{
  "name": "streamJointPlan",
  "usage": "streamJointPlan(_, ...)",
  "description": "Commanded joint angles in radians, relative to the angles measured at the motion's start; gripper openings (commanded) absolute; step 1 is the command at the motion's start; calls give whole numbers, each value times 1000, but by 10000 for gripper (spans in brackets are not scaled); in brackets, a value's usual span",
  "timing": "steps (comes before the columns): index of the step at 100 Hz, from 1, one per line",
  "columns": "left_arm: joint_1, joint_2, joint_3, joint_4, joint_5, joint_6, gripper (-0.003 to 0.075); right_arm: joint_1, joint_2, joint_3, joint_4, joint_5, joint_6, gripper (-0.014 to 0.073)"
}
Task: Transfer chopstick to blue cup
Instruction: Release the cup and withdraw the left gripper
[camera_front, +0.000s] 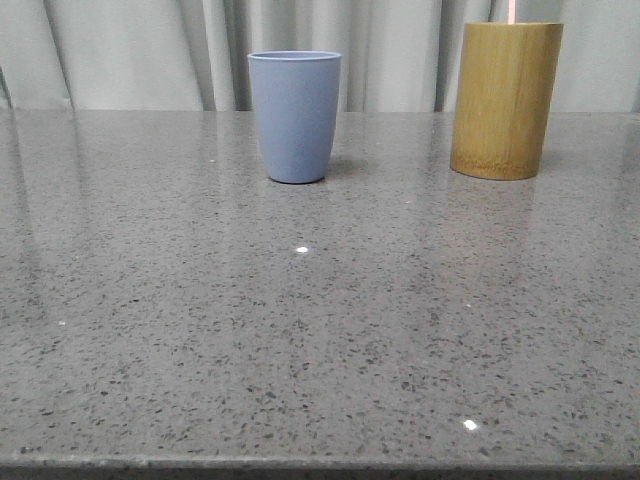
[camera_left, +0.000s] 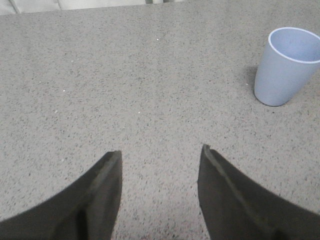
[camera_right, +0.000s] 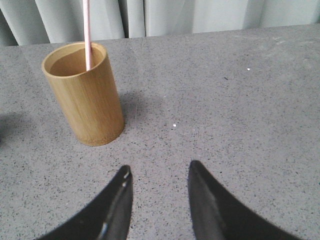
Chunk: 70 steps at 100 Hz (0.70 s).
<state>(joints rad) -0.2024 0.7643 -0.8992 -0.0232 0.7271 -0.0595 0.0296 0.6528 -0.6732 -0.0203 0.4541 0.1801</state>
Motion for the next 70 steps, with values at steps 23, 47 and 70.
streamJointPlan(23, 3, -74, 34, 14, -103, -10, 337, 2, 4, -39, -3, -71, -8, 297)
streamJointPlan(47, 3, -74, 34, 14, -103, -10, 337, 3, 38, -105, -3, -67, -8, 297)
streamJointPlan(70, 3, -74, 34, 14, -103, -10, 337, 4, 204, -279, 20, -41, -8, 304)
